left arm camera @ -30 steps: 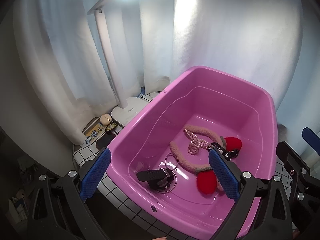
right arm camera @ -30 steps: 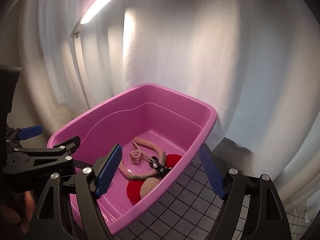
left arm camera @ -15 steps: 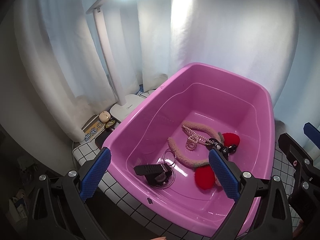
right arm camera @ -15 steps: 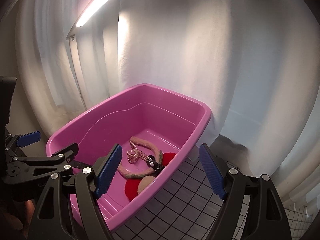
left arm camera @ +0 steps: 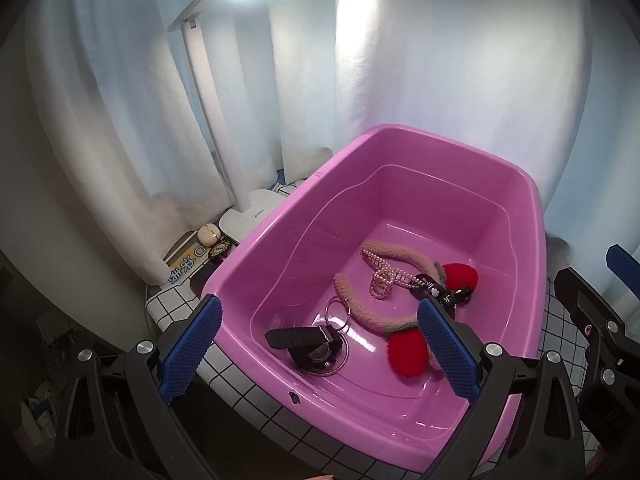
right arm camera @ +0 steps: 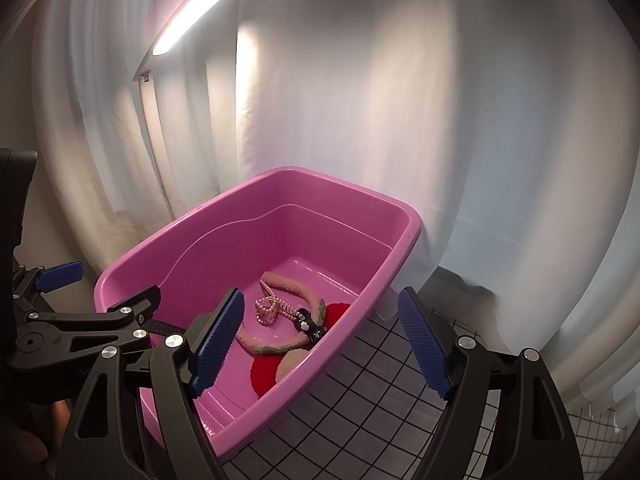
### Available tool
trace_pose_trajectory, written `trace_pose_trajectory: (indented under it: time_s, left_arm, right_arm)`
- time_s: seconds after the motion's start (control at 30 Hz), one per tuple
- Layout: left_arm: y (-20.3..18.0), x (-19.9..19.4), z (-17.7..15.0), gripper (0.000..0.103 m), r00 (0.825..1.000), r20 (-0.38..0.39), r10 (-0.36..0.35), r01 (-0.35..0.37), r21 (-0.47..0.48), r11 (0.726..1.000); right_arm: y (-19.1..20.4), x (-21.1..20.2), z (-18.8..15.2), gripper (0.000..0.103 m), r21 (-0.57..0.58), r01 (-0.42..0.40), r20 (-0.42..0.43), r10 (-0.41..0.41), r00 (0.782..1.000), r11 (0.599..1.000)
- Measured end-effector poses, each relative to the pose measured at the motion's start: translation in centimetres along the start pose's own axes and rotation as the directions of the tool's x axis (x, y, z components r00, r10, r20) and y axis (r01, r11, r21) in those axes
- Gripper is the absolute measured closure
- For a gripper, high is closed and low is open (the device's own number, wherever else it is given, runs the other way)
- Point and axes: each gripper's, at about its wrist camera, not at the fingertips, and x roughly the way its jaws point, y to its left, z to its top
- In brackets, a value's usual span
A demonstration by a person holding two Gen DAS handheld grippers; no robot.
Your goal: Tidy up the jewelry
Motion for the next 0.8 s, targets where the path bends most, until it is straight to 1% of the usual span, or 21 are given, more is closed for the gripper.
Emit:
trace_pose_trajectory:
  time_s: [0.47,0.8]
  left_arm:
    - [-0.43,-0.51,-0.06,0.006,1.0,0.01,-0.005,0.005,0.0,1.0]
    - [-0.52,-0.77,-0.15,0.006,1.0,0.0,0.004,-0.004,-0.006,1.0]
  right_arm:
    - [-0.18,-0.31,-0.4,0.027,0.007,-0.002,0.0,0.002,1.0,1.0]
    - [-0.34,-0.84,-0.67,0.027,0.016,-0.006,0.006,0.006,1.0,1.0]
